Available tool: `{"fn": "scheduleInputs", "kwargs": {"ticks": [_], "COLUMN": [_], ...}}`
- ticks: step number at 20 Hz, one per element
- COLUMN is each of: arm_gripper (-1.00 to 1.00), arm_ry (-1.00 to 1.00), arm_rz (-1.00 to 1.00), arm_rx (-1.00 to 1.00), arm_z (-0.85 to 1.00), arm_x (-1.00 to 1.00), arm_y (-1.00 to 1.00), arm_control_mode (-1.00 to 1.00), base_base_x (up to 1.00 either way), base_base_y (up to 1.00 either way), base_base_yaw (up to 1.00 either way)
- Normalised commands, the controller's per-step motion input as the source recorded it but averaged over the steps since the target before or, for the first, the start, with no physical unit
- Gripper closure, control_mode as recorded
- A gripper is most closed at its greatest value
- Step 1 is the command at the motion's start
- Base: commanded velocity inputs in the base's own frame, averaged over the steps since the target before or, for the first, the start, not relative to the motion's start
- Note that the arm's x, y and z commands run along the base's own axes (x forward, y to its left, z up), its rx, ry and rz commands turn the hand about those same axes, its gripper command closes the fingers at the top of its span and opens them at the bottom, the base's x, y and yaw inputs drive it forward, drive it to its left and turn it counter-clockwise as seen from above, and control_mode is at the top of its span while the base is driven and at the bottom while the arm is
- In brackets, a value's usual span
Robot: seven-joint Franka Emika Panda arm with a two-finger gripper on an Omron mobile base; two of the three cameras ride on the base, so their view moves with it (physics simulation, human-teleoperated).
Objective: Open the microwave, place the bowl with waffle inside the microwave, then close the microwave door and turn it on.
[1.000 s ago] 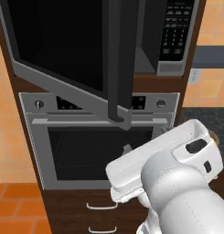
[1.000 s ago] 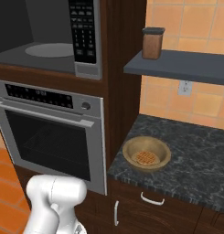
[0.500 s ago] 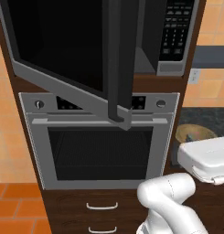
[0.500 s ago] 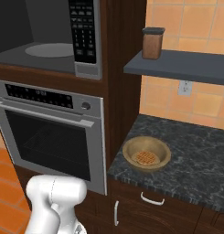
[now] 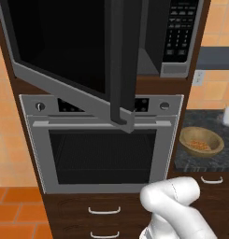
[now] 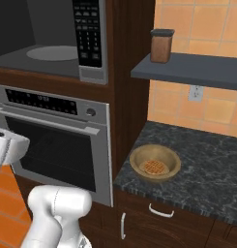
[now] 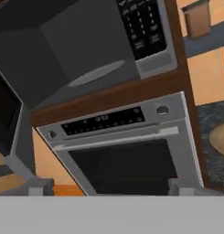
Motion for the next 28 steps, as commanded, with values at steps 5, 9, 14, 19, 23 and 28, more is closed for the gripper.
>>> {"fn": "scheduleInputs", "kwargs": {"ticks": [5, 9, 14, 19, 23, 28], "arm_gripper": [-1.00, -1.00, -1.00, -1.00, -1.00, -1.00], "arm_ry": [0.35, 0.01, 0.00, 0.25, 0.25, -0.17], "arm_rz": [0.14, -0.01, -0.09, 0.14, 0.27, 0.14], "arm_rx": [0.65, 0.61, 0.47, 0.11, 0.00, 0.10], "arm_z": [-0.05, -0.38, -0.31, 0.07, 0.10, 0.00], "arm_x": [0.60, 0.27, 0.09, 0.23, 0.31, 0.10], "arm_y": [0.18, 0.59, 0.63, 0.29, 0.29, 0.28], "arm_control_mode": [-1.00, -1.00, -1.00, -1.00, -1.00, -1.00], "base_base_x": [0.00, 0.00, 0.00, 0.00, 0.00, 0.00], "base_base_y": [0.00, 0.00, 0.00, 0.00, 0.00, 0.00], "base_base_yaw": [0.00, 0.00, 0.00, 0.00, 0.00, 0.00]}}
